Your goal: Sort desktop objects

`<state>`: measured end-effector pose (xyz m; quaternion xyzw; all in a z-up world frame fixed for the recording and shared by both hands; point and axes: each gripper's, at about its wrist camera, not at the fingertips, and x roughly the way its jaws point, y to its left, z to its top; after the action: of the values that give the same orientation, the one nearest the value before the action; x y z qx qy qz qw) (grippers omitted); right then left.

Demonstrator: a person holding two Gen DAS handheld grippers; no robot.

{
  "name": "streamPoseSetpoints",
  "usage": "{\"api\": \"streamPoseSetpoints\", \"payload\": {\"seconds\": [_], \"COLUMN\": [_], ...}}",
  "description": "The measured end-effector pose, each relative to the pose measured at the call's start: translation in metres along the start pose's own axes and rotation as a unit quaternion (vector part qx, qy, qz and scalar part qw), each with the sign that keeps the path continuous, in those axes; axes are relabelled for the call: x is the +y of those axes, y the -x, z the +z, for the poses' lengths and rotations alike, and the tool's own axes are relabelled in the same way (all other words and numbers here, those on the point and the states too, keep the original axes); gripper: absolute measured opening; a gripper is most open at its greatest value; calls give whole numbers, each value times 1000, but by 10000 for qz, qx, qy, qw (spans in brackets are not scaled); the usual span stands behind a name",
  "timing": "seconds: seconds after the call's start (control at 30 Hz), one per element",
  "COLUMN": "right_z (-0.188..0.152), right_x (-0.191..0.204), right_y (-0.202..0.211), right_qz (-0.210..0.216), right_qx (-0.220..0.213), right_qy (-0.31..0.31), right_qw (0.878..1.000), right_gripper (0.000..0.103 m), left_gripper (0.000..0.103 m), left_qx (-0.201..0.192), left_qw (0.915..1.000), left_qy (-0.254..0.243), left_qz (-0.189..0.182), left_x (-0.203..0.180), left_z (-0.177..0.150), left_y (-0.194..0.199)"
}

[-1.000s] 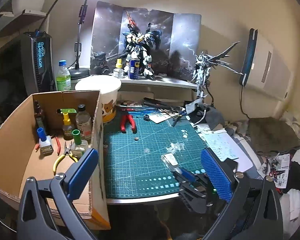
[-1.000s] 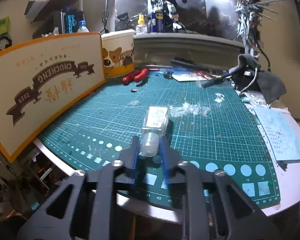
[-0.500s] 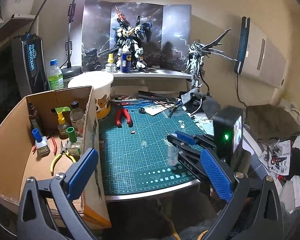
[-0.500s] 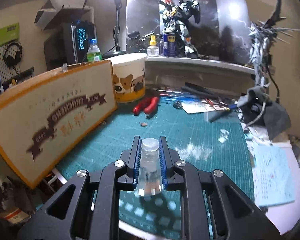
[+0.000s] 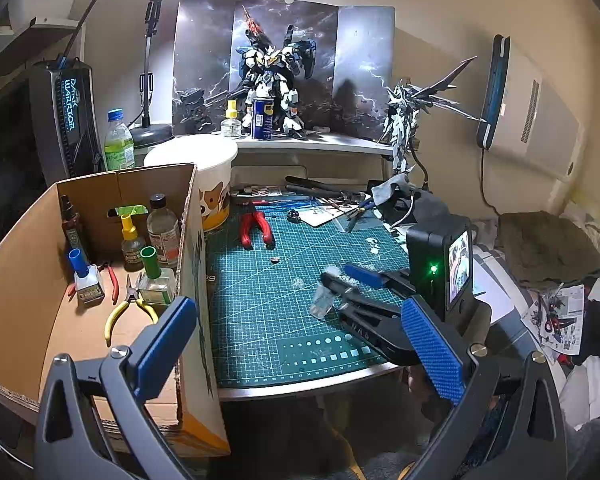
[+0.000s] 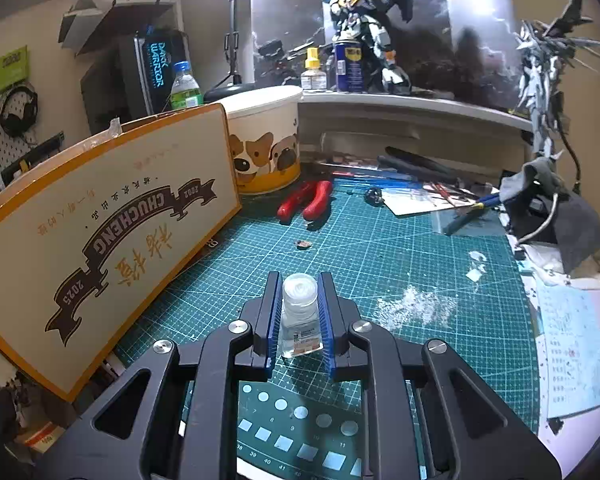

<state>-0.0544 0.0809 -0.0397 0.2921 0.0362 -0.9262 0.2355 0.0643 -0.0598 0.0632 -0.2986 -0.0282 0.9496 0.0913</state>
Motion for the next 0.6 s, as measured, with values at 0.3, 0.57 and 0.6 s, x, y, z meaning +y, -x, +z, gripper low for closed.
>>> {"api": "streamPoseSetpoints", "payload": {"seconds": [0.3, 0.57, 0.6], "right_z": [-22, -30, -30], "right_x": [-4, -5, -5], "right_y": [3, -18, -19], "right_qz": [116, 237, 239], "right_qx": [93, 384, 392], "right_qy": [281, 275, 275], "right_qw": [9995, 9986, 9986], "right_gripper": [50, 28, 27], "left_gripper": [103, 103, 103], "left_qx": [46, 58, 61], "left_qw": [10000, 9999, 9999], "left_qy": [18, -46, -40], "left_qz": [-66, -110, -109], "left_x": [0, -2, -1], "left_z": [-2, -4, -4], "left_y": [-2, -3, -4]}}
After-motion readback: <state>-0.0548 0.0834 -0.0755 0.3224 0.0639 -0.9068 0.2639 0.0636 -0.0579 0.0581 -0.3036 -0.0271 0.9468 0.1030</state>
